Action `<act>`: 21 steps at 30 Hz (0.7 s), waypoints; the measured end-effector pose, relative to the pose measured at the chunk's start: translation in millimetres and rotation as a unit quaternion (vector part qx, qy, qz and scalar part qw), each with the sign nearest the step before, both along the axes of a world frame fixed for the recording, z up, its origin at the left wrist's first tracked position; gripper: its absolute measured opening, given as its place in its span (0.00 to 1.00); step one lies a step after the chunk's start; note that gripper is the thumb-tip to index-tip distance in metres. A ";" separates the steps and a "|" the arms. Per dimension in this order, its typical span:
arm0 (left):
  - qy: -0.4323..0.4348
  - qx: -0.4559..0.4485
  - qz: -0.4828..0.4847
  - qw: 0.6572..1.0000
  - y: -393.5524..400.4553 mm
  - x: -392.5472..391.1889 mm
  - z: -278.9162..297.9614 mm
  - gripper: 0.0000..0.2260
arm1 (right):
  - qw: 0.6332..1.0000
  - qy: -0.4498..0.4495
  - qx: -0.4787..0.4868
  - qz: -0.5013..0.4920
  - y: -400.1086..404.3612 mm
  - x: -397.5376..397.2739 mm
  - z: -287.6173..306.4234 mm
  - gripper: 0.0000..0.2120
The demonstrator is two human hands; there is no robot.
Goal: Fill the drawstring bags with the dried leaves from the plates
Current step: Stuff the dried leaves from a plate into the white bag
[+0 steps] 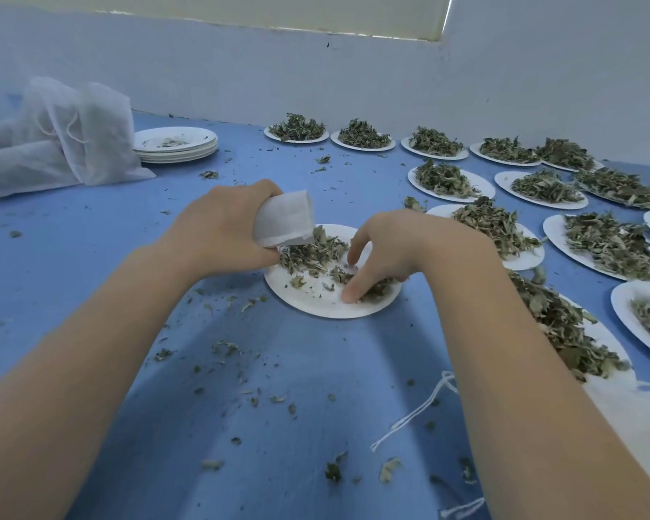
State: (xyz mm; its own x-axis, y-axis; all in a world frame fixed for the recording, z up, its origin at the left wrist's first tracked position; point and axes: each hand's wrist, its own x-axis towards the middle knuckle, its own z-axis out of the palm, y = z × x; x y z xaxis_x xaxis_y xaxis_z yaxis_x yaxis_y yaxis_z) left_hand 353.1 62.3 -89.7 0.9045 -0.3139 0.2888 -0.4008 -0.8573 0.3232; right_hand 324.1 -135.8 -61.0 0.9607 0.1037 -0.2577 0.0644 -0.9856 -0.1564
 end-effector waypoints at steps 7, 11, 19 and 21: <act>0.011 0.015 0.000 1.000 -1.0 -0.7 0.3 0.23 | 0.997 -0.045 0.061 0.035 3.3 4.4 -8.0 0.06; 0.018 0.036 0.001 0.999 -1.1 -1.0 0.5 0.23 | 0.981 -0.111 0.155 0.022 -10.8 4.1 2.4 0.04; -0.009 0.055 -0.023 0.998 -10.1 -2.4 -4.3 0.23 | 0.949 -0.196 0.236 0.070 6.8 0.9 8.8 0.03; -0.004 0.015 -0.027 1.000 -11.9 -2.2 -6.2 0.20 | 0.941 -0.212 0.248 0.087 11.7 1.1 5.5 0.05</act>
